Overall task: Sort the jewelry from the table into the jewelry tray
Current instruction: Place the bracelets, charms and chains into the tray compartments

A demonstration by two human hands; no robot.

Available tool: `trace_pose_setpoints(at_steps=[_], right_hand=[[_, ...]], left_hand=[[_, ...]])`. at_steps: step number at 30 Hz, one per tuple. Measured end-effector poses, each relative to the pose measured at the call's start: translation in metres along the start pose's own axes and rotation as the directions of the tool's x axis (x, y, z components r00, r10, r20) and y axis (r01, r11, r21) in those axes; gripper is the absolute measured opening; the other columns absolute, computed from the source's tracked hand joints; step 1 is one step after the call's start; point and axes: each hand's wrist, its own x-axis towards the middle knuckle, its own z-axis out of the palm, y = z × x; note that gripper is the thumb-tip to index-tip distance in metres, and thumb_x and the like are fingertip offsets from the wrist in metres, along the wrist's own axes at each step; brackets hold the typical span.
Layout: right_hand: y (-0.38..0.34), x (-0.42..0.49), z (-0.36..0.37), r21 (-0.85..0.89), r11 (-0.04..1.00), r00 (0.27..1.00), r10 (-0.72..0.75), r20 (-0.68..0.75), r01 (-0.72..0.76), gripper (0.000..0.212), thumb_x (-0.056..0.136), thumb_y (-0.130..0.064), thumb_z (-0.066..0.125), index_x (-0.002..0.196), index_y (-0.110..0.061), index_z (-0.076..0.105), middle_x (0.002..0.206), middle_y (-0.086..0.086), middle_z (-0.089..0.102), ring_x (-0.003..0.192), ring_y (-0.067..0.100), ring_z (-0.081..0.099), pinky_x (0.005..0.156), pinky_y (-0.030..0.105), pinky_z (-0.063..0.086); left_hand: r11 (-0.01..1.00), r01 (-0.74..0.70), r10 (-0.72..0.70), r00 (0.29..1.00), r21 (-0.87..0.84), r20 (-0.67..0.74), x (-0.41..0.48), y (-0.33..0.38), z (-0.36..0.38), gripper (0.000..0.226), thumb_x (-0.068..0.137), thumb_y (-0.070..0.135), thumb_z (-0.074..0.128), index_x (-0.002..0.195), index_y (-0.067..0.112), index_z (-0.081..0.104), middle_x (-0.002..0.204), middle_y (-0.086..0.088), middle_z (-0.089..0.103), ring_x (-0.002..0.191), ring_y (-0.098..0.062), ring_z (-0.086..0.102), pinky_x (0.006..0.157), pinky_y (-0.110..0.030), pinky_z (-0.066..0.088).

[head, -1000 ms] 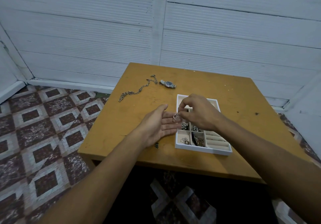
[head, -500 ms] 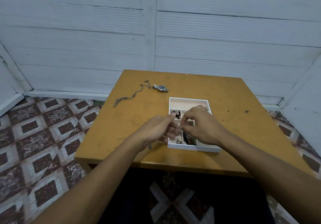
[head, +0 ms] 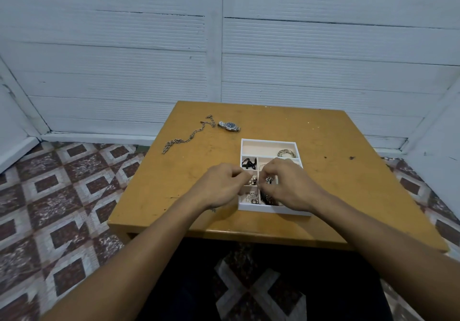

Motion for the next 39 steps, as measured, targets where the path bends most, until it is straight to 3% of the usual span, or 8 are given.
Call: trace_pose_setpoints(at_steps=[4,7,12,17,23,28,33,39], right_hand=[[0.001,-0.002,-0.014,0.143,0.988,0.998,0.067,-0.006,-0.065,0.011,0.084,-0.025,0.067,0.073,-0.025,0.065,0.086,-0.006,0.067,0.085,0.008,0.062,0.076,0.031,0.049],[0.001,-0.003,-0.018,0.217,0.970,0.993,0.094,0.066,-0.107,0.008,0.085,-0.025,0.067,0.077,-0.025,0.066,0.082,-0.009,0.070,0.080,0.002,0.064,0.071,0.028,0.050],[-0.005,-0.001,-0.008,0.166,0.983,0.991,0.058,0.122,-0.078,0.004,0.085,-0.029,0.067,0.087,-0.026,0.065,0.095,-0.009,0.066,0.090,0.011,0.064,0.076,0.030,0.051],[-0.017,0.017,0.006,0.068,0.998,0.998,0.004,0.066,-0.009,0.029,0.086,-0.026,0.065,0.114,-0.023,0.061,0.111,-0.009,0.054,0.100,0.012,0.053,0.081,0.027,0.041],[-0.039,0.072,0.032,-0.070,0.995,0.997,-0.069,0.031,0.071,0.036,0.088,-0.030,0.060,0.122,-0.026,0.054,0.130,-0.003,0.051,0.122,0.022,0.041,0.101,0.043,0.035],[-0.056,0.139,0.052,-0.134,0.980,0.989,-0.137,0.064,0.144,0.042,0.088,-0.031,0.060,0.128,-0.024,0.051,0.134,0.001,0.050,0.125,0.025,0.042,0.105,0.044,0.036],[-0.071,0.200,0.072,-0.191,0.965,0.979,-0.152,0.135,0.177,0.054,0.091,-0.038,0.055,0.141,-0.024,0.041,0.144,0.005,0.044,0.132,0.028,0.037,0.108,0.049,0.033],[-0.082,0.240,0.090,-0.226,0.958,0.980,-0.151,0.131,0.178,0.042,0.095,-0.039,0.048,0.135,-0.026,0.047,0.141,0.002,0.044,0.132,0.027,0.032,0.108,0.049,0.027]], left_hand=[[0.996,-0.035,0.044,0.993,0.076,-0.114,-0.004,-0.008,-0.005,0.024,0.096,0.035,0.048,0.103,0.024,0.069,0.099,0.013,0.066,0.094,-0.008,0.059,0.079,-0.024,0.046],[0.987,-0.030,0.060,0.981,0.160,-0.184,-0.006,-0.023,-0.006,0.025,0.096,0.031,0.050,0.114,0.023,0.066,0.111,0.010,0.065,0.099,-0.004,0.054,0.079,-0.017,0.038],[0.946,-0.006,0.074,0.978,0.325,-0.197,-0.007,-0.050,-0.008,0.032,0.095,0.034,0.051,0.124,0.025,0.059,0.128,0.009,0.058,0.121,-0.010,0.047,0.097,-0.024,0.037],[0.921,-0.009,0.103,0.970,0.390,-0.222,-0.006,-0.073,-0.015,0.033,0.094,0.036,0.050,0.125,0.024,0.055,0.130,0.007,0.054,0.123,-0.010,0.042,0.105,-0.028,0.031],[0.902,0.065,0.061,0.959,0.427,-0.275,0.007,-0.096,-0.036,0.036,0.095,0.038,0.048,0.129,0.024,0.053,0.144,0.002,0.044,0.139,-0.018,0.027,0.114,-0.036,0.019],[0.890,0.105,0.070,0.930,0.445,-0.360,0.027,-0.121,-0.063,0.038,0.095,0.038,0.049,0.128,0.023,0.054,0.142,0.002,0.046,0.136,-0.016,0.031,0.112,-0.038,0.024],[0.846,0.247,0.036,0.857,0.472,-0.514,0.051,-0.143,-0.082,0.049,0.092,0.043,0.051,0.133,0.017,0.050,0.141,-0.005,0.046,0.132,-0.022,0.036,0.111,-0.041,0.030],[0.823,0.296,0.044,0.817,0.484,-0.574,0.080,-0.155,-0.094,0.047,0.092,0.044,0.049,0.127,0.013,0.055,0.137,-0.009,0.050,0.129,-0.026,0.039,0.107,-0.040,0.030]])
